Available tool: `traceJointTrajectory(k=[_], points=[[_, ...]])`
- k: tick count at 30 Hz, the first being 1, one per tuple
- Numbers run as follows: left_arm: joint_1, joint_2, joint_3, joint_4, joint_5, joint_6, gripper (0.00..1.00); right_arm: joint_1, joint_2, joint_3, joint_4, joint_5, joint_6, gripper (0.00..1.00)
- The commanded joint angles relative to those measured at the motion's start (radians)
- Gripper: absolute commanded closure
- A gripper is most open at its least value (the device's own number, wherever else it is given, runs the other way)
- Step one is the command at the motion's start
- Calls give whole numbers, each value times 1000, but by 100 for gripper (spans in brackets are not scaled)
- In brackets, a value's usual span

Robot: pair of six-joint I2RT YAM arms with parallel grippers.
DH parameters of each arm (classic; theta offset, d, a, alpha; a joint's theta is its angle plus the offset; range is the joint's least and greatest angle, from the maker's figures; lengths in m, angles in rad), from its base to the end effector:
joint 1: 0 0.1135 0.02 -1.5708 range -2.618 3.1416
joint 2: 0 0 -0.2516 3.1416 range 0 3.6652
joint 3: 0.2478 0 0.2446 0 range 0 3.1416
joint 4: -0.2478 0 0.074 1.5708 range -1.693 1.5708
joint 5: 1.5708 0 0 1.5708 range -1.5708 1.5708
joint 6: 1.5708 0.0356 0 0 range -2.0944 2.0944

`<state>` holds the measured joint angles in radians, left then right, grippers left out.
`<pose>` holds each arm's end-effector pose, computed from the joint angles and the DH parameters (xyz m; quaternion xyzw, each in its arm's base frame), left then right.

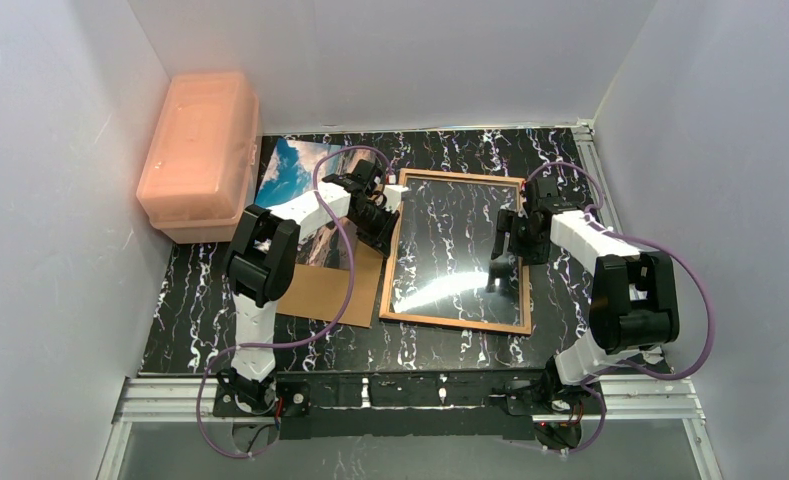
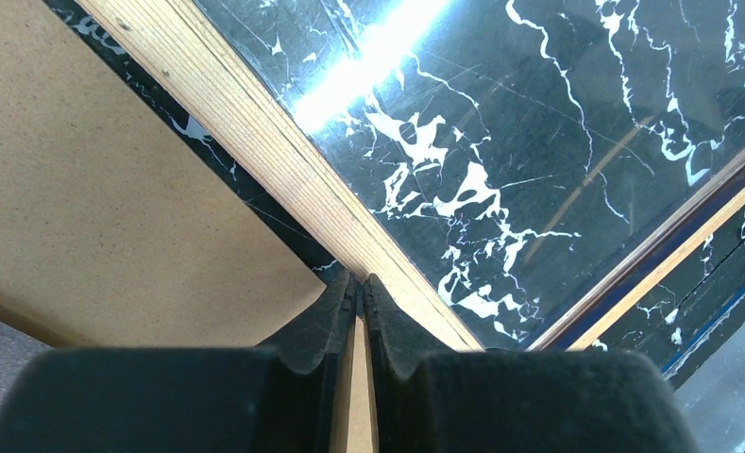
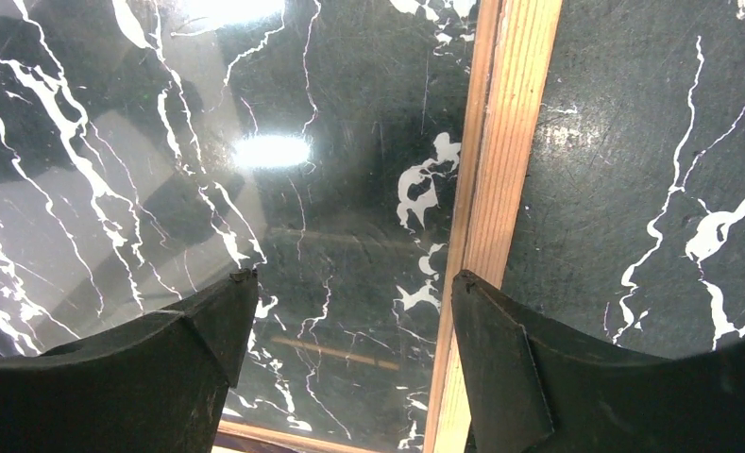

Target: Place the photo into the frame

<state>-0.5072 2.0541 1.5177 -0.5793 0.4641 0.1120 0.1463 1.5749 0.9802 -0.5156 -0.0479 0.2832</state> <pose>0.3576 -0.2169 0.1716 0.3383 0.8872 -0.2628 0.1713 0.2963 0.0454 0.1838 0.0611 0.9714 0.0714 0.2179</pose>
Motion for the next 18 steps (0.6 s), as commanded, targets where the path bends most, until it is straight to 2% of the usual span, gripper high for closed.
traceJointTrajectory(k=[1,9,18], points=[[-9,-13,33,-24,28,11,94,3,-18,-15,21,2,3,17],[-8,-7,33,-25,28,14,94,4,0,-39,54,-49,25,18],[-9,6,27,-20,24,18,94,5,11,-84,89,-32,42,17]])
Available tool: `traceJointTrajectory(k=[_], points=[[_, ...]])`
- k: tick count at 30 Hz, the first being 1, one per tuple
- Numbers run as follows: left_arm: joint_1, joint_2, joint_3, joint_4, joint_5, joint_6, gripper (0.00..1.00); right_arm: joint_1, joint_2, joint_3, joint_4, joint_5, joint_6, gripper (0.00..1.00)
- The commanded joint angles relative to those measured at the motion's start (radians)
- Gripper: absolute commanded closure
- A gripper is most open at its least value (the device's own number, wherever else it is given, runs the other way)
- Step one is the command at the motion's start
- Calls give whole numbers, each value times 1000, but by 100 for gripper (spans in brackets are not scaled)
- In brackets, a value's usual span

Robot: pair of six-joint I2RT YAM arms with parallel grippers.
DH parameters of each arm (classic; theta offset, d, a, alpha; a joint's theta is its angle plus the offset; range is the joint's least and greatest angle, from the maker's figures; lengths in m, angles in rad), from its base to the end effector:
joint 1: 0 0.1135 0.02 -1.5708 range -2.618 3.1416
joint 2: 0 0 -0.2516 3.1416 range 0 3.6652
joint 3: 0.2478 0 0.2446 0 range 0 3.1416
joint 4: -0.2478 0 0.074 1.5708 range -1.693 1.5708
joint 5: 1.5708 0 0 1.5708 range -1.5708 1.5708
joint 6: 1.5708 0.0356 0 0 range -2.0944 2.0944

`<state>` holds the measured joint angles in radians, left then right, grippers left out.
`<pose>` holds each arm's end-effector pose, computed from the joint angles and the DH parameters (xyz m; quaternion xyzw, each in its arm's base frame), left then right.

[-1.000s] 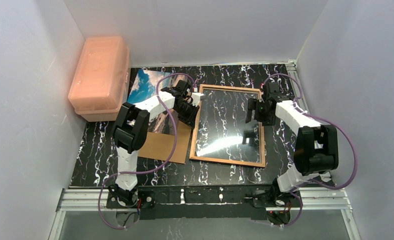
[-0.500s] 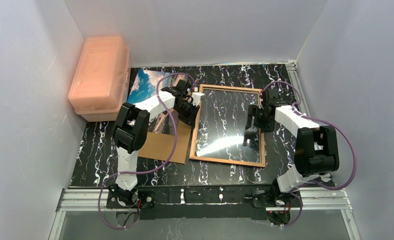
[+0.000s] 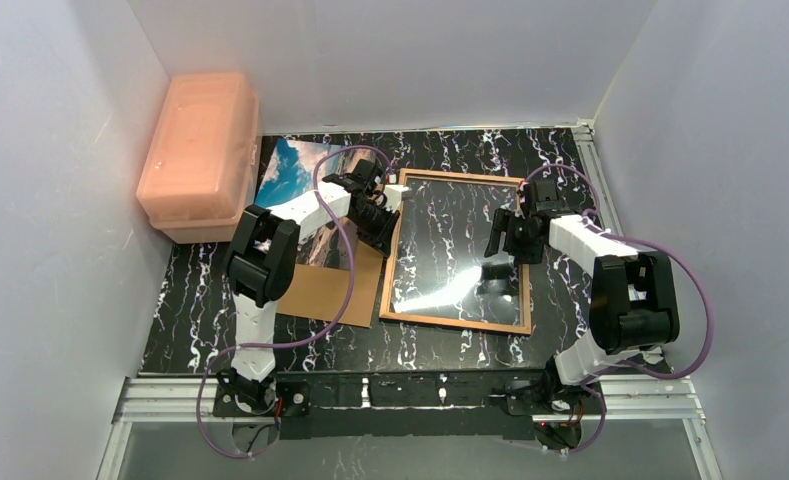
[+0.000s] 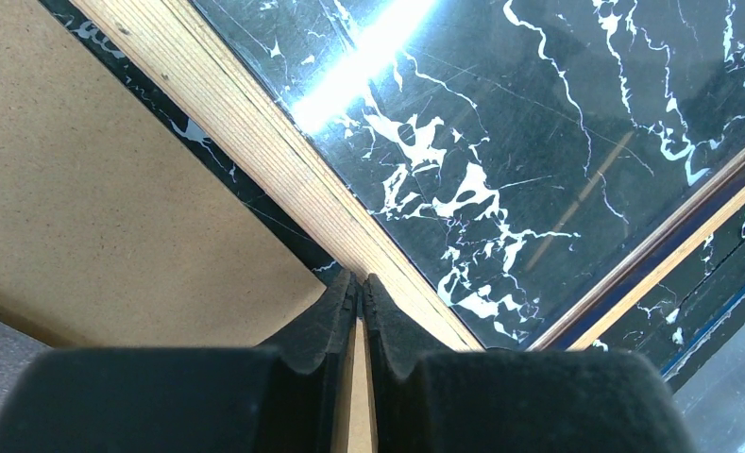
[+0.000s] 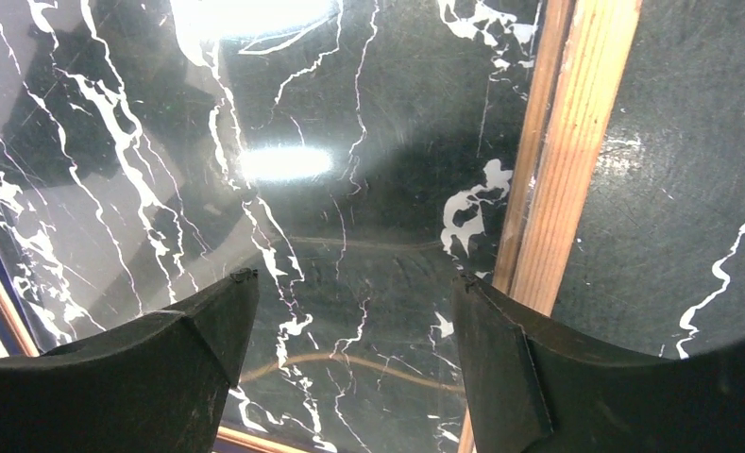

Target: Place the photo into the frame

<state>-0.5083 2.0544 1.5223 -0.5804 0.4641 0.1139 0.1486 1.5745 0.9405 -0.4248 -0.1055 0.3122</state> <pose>0.3579 -0.2176 0.1727 0.3398 0.8863 -0.2629 0.1729 0.2972 0.0483 0.1776 0.0656 0.9639 0.1074 0.2345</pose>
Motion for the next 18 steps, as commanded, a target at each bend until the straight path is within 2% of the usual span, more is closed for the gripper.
traceJointTrajectory(k=[1,12,15,18], points=[[-7,6,22,-18,25,17,94,3,14,-48,1,31,14,17],[-7,3,22,-18,27,16,95,4,53,-59,39,7,37,16],[-7,0,26,-24,25,16,95,4,41,0,4,-23,31,15],[-7,-7,29,-31,29,16,95,1,-29,88,-43,31,22,10]])
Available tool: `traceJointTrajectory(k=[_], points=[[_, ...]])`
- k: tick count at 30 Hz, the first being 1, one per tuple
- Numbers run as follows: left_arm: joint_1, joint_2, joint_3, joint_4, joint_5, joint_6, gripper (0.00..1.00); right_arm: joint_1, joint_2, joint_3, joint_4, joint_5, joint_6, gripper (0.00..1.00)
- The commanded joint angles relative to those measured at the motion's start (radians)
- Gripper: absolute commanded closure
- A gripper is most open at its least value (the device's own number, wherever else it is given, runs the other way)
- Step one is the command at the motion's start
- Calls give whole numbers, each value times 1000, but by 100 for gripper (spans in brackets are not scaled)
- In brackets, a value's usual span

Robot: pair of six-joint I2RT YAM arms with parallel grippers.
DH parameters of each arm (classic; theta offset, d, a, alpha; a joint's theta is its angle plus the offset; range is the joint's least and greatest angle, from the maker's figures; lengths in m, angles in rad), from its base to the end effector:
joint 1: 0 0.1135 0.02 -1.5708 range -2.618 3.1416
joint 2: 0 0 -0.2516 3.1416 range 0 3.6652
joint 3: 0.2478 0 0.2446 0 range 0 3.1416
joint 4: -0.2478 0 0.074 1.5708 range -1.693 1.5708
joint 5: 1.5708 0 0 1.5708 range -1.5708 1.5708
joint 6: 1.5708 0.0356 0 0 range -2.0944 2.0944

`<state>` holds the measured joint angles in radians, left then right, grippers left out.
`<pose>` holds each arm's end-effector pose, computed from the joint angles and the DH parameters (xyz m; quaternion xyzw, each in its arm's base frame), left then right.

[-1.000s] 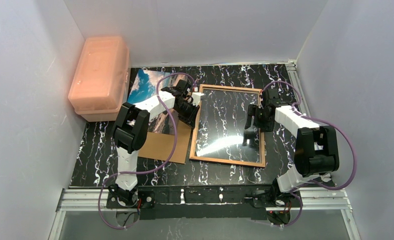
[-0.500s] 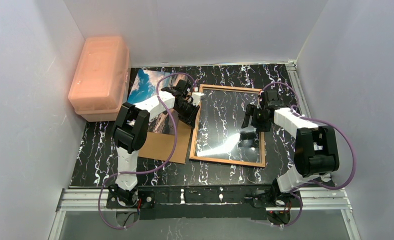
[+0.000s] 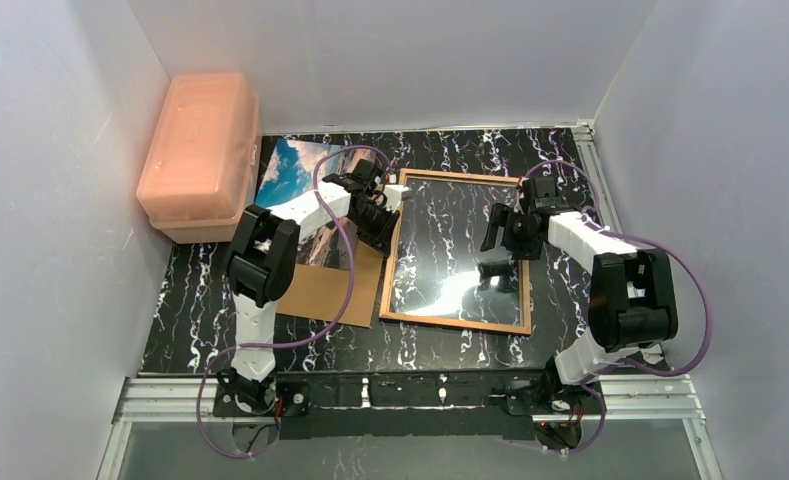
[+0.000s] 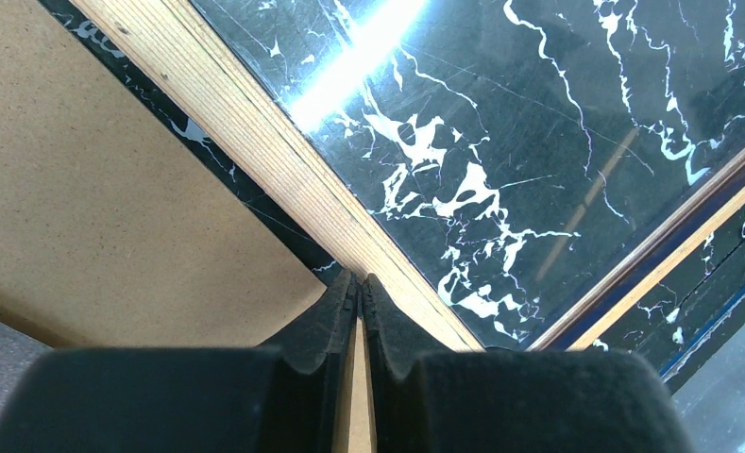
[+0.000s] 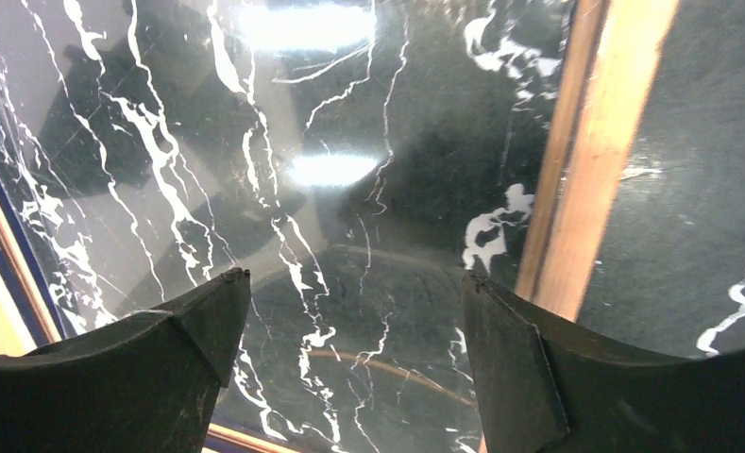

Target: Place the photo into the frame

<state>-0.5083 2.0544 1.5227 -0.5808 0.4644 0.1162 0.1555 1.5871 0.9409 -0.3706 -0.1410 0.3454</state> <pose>0.3579 -0.2177 0.1728 0.3409 0.8858 -0.2629 0.1732 0.3025 0.0525 0.1773 0.0718 0.9570 0.1332 0.2475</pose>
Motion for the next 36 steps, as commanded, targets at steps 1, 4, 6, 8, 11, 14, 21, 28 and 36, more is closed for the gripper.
traceJointTrajectory(k=[1,4,6,8,11,14,21,28,36], points=[[-7,-9,29,-32,29,14,95,-10,-56,117,-109,86,-14,9],[-7,-11,35,-37,28,14,95,-27,-68,174,-145,152,-18,8],[-7,-13,36,-41,30,13,95,-37,-62,166,-146,200,-12,6],[-7,-16,34,-42,33,13,95,-47,-60,136,-124,224,-4,4],[-8,-14,32,-41,31,14,95,-70,-52,79,-81,236,-1,1],[-7,-6,34,-41,28,19,95,-96,-23,44,-39,198,-7,1],[-9,18,38,-39,22,17,95,-131,29,-32,84,7,42,1],[-22,61,62,-38,11,13,98,-148,0,-144,182,-157,114,1],[-38,96,86,-39,-1,13,100,-148,-176,-107,259,-341,306,2]])
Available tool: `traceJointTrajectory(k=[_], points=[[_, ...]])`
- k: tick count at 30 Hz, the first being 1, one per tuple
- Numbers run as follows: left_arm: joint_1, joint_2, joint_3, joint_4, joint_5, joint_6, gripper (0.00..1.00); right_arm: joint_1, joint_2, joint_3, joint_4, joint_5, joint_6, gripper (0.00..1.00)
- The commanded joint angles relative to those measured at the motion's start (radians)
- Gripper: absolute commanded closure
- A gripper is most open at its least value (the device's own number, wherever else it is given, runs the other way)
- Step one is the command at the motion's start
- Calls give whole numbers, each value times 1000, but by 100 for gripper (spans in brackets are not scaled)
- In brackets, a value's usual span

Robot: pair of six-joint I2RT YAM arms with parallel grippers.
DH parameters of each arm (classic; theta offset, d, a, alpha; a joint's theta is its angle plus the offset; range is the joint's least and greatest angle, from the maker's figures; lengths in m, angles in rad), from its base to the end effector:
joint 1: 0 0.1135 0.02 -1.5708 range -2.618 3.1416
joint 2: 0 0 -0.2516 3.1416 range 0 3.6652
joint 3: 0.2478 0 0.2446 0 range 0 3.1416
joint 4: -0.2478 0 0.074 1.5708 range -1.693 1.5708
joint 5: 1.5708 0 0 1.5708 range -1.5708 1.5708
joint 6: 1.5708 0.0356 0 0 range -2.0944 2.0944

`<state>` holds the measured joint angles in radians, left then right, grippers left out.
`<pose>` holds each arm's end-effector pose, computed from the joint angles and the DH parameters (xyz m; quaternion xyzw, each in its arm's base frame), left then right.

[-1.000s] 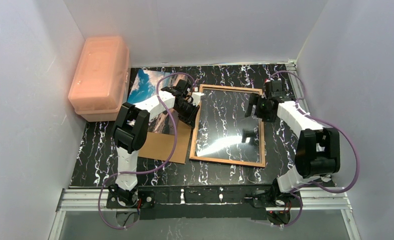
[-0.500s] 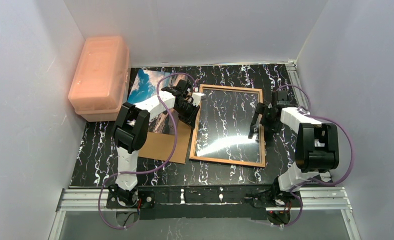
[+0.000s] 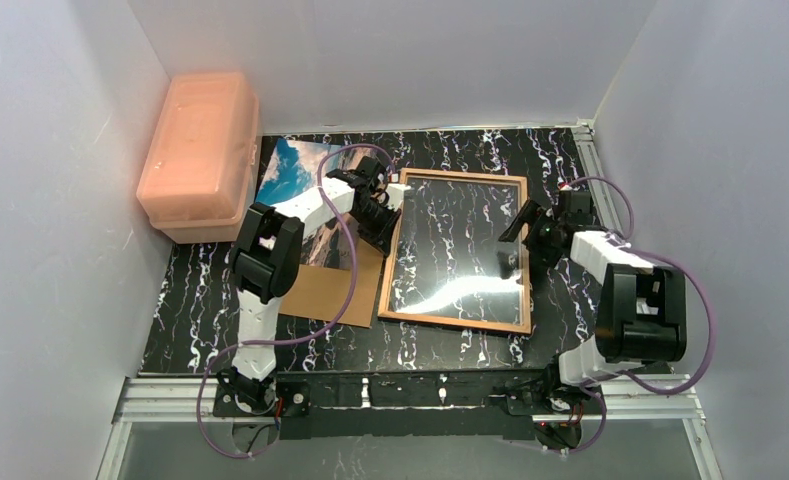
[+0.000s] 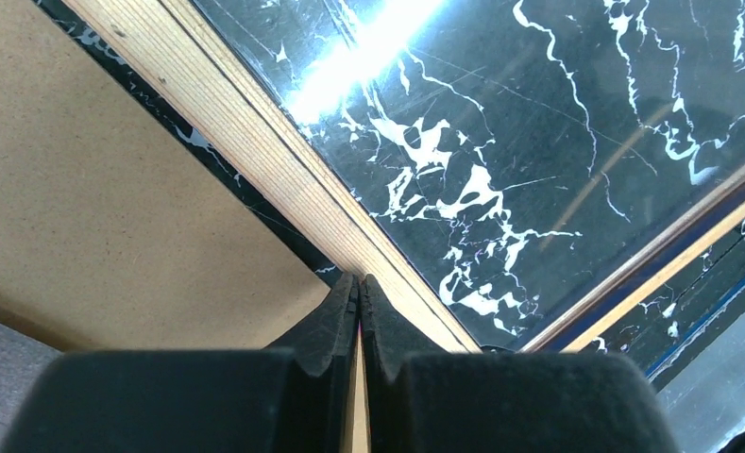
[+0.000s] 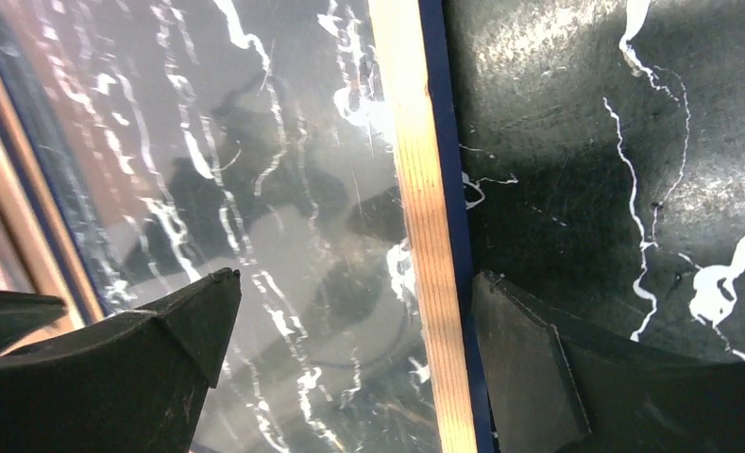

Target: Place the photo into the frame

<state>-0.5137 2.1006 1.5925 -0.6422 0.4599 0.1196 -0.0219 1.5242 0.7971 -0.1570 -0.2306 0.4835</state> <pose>0.3639 -0.2235 0.1710 0.3417 0.8901 -0.2584 0.1556 0.2943 0.0017 0.1680 0.1964 0.9154 0.1820 0.3008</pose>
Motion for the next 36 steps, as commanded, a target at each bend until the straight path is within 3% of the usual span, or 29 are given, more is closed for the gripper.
traceJointTrajectory(k=[1,10,16,19,27,30,36], points=[[-35,54,20,22,3,9,100,30,-136,47,47,-266,189,2],[-45,49,23,19,-10,19,100,120,-319,63,88,-313,352,6],[-45,38,5,18,-22,35,100,129,-409,-4,203,-356,481,10],[-45,15,-28,36,-21,36,100,155,-430,-46,349,-380,599,13],[-45,-5,-29,36,-21,35,100,256,-421,-46,396,-354,630,16],[-45,-10,-30,34,-21,34,100,279,-407,9,304,-338,564,17],[-42,-25,-37,34,-24,32,100,307,-399,28,323,-320,587,17]])
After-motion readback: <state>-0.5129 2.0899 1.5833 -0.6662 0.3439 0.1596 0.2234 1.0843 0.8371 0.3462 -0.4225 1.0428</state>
